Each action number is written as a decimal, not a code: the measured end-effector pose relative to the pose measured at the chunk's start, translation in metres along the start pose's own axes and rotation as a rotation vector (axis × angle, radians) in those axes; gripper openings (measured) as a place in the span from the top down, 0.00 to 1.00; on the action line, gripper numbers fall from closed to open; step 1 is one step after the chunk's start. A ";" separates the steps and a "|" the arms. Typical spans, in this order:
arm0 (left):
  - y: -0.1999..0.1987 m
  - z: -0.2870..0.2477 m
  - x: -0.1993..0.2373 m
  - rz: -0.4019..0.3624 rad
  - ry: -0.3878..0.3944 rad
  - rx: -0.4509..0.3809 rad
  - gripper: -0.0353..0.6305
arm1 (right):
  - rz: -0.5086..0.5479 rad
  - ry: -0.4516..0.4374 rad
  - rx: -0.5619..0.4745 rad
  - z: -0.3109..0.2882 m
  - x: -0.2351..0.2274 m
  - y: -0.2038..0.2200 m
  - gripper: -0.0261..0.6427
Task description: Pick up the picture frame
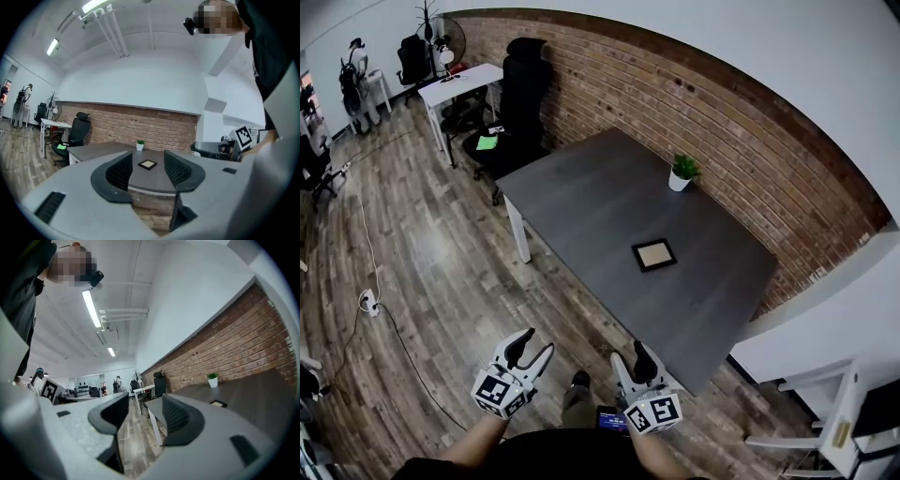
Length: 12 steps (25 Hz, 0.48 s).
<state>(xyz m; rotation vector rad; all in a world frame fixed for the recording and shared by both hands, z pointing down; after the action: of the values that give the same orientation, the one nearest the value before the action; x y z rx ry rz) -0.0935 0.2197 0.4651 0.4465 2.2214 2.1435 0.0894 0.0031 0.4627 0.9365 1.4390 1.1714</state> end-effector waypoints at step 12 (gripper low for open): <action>-0.053 -0.161 0.064 -0.044 0.046 0.012 0.65 | -0.057 -0.022 -0.040 -0.118 -0.113 -0.036 0.62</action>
<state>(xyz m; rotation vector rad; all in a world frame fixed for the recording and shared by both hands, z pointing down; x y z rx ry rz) -0.1990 0.0757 0.4334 0.3491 2.2463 2.1416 -0.0047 -0.1348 0.4552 0.8731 1.4105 1.1402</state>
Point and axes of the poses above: the fingertips, and each gripper's own axes: z backward along the fingers, x to its left, y out of its underside, the point moved 9 cm from there along z, backward along the fingers, and after that the axes turned 4 degrees about y, right-handed, at the moved point
